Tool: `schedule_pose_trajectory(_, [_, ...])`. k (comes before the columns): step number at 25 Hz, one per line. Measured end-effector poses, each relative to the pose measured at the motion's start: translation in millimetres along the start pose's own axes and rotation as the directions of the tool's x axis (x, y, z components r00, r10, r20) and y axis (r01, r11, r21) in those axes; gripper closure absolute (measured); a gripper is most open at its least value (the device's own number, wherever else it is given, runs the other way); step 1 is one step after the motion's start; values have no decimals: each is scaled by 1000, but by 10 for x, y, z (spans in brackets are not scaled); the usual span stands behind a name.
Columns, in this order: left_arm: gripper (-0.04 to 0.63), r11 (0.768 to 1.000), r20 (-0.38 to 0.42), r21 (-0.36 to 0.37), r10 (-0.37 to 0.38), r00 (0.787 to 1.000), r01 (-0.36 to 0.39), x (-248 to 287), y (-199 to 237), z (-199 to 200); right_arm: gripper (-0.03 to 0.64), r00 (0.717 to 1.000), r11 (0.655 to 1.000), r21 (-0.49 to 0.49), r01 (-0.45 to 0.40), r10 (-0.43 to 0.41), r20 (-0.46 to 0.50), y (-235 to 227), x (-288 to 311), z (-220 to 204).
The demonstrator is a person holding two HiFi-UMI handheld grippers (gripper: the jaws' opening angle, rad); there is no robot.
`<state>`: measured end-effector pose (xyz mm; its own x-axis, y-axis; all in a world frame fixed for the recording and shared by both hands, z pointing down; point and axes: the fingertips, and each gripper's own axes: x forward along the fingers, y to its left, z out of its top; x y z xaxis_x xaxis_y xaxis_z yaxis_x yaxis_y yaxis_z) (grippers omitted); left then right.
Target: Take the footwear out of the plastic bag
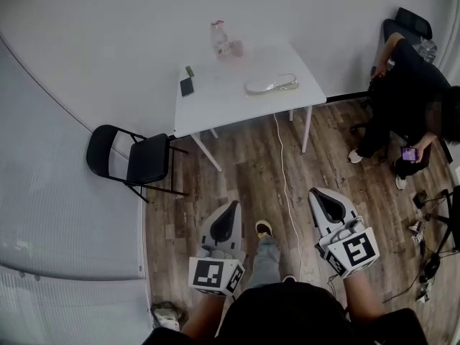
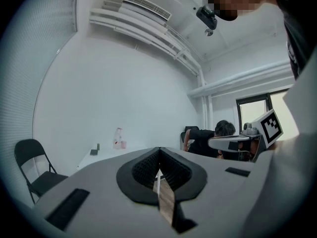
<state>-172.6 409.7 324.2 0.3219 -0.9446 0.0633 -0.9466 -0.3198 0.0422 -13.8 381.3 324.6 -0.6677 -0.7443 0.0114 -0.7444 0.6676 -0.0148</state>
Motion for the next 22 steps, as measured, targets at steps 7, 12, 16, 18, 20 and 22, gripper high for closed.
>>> schedule_pose_trajectory(7, [575, 998, -59, -60, 3, 998, -7, 823, 574, -204, 600, 999, 1000, 3, 2, -2, -42, -488, 884, -125])
schedule_pose_trajectory(12, [575, 998, -85, -57, -25, 996, 21, 1406, 910, -198, 600, 998, 999, 25, 24, -23, -61, -813, 1424, -172])
schedule_pose_trajectory(16, [575, 996, -112, -77, -44, 993, 36, 1836, 1163, -216, 600, 995, 997, 59, 57, -52, -83, -1049, 1827, -244])
schedule_pose_trajectory(18, [575, 995, -111, -83, -60, 992, 50, 2057, 1273, -190, 600, 993, 995, 70, 73, -66, -95, -1195, 2043, -275])
schedule_pose_trajectory(20, [575, 994, -118, -80, -79, 990, 70, 2273, 1394, -169, 600, 992, 994, 76, 84, -76, -102, -1309, 2264, -282])
schedule_pose_trajectory(22, [575, 994, -122, -78, -92, 988, 83, 2433, 1533, -148, 600, 990, 993, 72, 91, -82, -111, -1369, 2461, -279])
